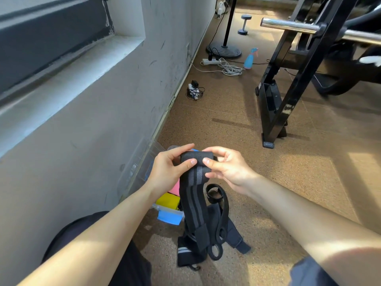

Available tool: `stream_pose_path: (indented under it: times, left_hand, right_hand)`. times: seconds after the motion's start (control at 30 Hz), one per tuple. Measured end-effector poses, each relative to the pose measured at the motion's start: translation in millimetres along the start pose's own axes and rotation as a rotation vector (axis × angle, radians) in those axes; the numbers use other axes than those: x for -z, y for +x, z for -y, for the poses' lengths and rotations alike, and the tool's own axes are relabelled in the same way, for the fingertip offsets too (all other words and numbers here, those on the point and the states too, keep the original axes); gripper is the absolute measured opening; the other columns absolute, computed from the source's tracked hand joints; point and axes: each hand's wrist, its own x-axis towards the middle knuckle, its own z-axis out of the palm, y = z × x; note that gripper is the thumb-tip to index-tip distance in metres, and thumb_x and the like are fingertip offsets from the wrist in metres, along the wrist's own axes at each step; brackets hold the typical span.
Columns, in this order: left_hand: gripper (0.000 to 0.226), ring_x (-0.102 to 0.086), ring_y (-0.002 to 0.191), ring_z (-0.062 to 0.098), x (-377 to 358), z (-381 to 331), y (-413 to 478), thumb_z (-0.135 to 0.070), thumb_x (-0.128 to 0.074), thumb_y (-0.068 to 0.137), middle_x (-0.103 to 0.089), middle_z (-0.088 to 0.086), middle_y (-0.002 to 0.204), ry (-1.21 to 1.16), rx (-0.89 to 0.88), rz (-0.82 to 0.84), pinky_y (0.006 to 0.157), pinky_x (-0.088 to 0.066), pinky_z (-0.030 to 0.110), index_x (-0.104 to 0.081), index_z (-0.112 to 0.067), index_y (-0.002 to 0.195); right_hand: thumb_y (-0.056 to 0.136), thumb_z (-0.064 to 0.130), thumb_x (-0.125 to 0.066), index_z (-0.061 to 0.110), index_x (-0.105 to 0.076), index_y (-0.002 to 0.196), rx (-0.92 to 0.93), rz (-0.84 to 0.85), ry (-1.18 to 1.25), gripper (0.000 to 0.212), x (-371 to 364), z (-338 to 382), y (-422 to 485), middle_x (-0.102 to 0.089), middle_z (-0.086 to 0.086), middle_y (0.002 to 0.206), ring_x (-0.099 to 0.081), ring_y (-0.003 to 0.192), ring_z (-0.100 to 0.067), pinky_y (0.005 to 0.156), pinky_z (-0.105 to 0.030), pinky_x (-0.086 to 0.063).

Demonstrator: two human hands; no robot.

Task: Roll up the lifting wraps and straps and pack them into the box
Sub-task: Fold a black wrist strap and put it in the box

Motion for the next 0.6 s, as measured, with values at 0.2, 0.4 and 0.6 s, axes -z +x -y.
stream_pose_path:
  times: [0.2, 0.4, 0.6]
  left_hand:
    - [0.029, -0.073, 0.098, 0.011, -2, -9, -2, -0.024, -0.068, 0.098, -0.075, 0.004, 0.11, -0.103, 0.164, 0.129, 0.073, -0.057, 0.021, -0.066, -0.018, 0.126]
    - [0.026, -0.073, 0.082, 0.007, 1, -17, -1, -0.04, -0.057, 0.103, -0.075, 0.01, 0.107, -0.09, 0.272, 0.154, 0.06, -0.053, 0.02, -0.069, -0.021, 0.116]
    - [0.018, -0.072, 0.087, 0.014, 1, -13, 0, -0.016, -0.068, 0.097, -0.073, 0.003, 0.098, -0.209, 0.249, 0.088, 0.06, -0.056, 0.024, -0.068, -0.014, 0.115]
  right_hand:
    - [0.089, -0.01, -0.069, 0.014, -0.071, 0.105, 0.122, 0.0, -0.082, 0.029, 2, 1, 1, -0.07, -0.009, 0.096, -0.069, 0.086, -0.018, 0.065, -0.029, -0.063]
    - [0.085, -0.015, -0.07, 0.018, -0.072, 0.097, 0.209, -0.027, -0.1, 0.035, 0, -5, 4, -0.072, -0.002, 0.09, -0.071, 0.08, -0.015, 0.063, -0.027, -0.062]
    - [0.084, -0.012, -0.073, 0.015, -0.069, 0.108, 0.175, 0.035, -0.12, 0.036, 2, -3, 8, -0.068, -0.009, 0.108, -0.07, 0.092, -0.022, 0.07, -0.035, -0.064]
